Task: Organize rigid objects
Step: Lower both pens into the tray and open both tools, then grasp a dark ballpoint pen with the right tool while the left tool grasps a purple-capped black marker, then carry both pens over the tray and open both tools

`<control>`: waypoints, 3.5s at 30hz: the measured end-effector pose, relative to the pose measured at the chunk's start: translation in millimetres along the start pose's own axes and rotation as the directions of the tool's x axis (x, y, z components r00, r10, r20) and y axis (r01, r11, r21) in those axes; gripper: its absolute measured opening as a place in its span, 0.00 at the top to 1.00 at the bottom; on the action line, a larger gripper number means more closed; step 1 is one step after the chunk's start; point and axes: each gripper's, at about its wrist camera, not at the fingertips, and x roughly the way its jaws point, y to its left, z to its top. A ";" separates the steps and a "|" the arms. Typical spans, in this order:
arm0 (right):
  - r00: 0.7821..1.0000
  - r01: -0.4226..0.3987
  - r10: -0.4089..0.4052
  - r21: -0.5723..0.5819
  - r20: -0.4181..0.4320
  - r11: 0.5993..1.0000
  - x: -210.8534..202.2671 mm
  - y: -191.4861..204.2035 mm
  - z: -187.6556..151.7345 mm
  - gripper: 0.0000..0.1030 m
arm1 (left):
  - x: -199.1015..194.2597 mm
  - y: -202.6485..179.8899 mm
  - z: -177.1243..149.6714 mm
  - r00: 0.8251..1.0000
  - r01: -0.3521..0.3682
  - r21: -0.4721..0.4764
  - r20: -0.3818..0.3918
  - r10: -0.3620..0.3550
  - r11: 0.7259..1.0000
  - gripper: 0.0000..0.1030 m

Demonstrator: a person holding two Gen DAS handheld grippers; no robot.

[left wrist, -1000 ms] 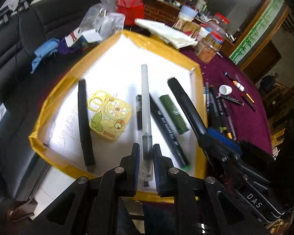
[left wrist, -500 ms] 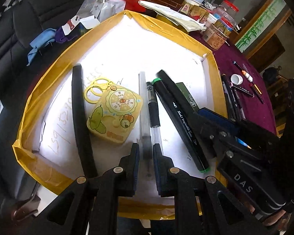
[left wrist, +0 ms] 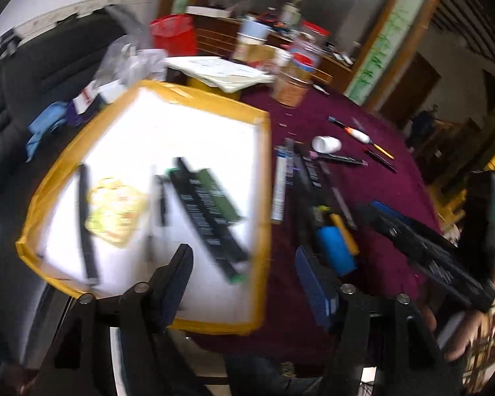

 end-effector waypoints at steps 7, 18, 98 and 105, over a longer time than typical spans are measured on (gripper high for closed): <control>0.993 0.094 -0.087 0.101 -0.078 0.990 3.3 -65.8 -10.6 0.62 | 21.0 -34.4 -9.3 0.998 0.016 0.038 -0.061 -0.014 0.999 0.32; 0.973 0.176 -0.164 0.065 -0.163 0.982 52.6 -89.7 8.4 0.70 | 20.0 -41.3 -16.4 0.997 -0.011 0.046 -0.078 0.015 0.999 0.32; 0.985 -0.062 0.044 -0.106 -0.168 0.992 125.1 90.9 23.1 0.92 | 58.5 73.8 21.1 0.989 -0.093 -0.256 -0.132 0.061 0.962 0.86; 0.976 -0.030 -0.003 -0.148 -0.218 0.988 141.4 94.0 21.4 0.92 | 62.5 74.3 20.7 0.986 -0.129 -0.244 -0.136 0.098 0.961 0.86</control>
